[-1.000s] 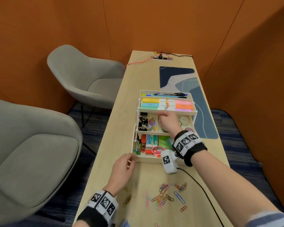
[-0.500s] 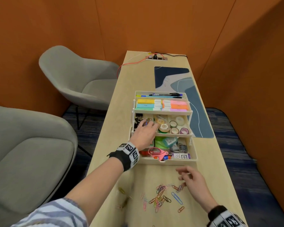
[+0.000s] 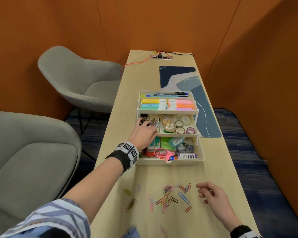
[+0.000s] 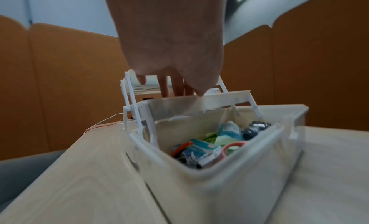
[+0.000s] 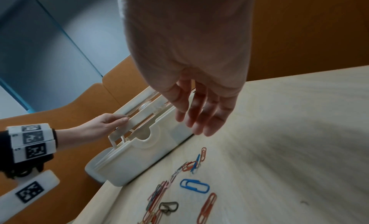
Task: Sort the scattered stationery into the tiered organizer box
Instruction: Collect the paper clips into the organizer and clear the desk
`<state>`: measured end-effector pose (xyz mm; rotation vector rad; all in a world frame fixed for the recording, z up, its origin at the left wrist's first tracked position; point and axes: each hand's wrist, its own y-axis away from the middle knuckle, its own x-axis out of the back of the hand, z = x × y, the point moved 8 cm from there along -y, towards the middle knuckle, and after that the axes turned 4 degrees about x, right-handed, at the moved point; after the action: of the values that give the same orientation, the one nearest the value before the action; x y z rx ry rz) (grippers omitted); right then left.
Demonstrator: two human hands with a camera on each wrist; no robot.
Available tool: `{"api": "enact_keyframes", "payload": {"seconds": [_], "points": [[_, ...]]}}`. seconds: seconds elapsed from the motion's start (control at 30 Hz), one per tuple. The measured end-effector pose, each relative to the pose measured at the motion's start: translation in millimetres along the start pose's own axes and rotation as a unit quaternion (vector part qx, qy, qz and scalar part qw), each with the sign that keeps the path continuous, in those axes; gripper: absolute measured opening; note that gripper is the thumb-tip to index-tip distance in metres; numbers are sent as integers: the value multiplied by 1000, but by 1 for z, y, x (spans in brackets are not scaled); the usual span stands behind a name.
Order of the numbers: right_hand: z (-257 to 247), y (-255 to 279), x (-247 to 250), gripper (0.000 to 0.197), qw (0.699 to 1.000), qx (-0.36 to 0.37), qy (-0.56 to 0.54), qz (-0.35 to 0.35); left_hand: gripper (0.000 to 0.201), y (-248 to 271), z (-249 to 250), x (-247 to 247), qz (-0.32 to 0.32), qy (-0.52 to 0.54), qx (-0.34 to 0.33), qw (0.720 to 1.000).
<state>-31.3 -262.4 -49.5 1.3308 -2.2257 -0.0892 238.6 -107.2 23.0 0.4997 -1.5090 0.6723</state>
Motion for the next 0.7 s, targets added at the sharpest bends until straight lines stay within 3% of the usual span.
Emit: {"api": "enact_keyframes", "payload": {"seconds": [0.17, 0.3, 0.4, 0.5, 0.63, 0.7], "points": [[2, -2, 1, 29, 998, 20, 57, 0, 46, 13, -2, -6, -17, -74, -6, 997], [11, 0, -8, 30, 996, 23, 88, -16, 36, 14, 10, 10, 52, -38, -27, 998], [16, 4, -11, 29, 996, 20, 89, -15, 26, 13, 16, 6, 33, -42, -39, 998], [19, 7, -9, 30, 995, 20, 95, -13, 33, 9, 11, -2, 8, -51, -24, 998], [17, 7, -7, 28, 986, 52, 159, -7, 28, 14, 9, 19, 59, 6, -16, 998], [14, 5, -16, 30, 971, 82, 225, -25, 23, 29, 0, 36, 94, 80, 19, 992]]}}
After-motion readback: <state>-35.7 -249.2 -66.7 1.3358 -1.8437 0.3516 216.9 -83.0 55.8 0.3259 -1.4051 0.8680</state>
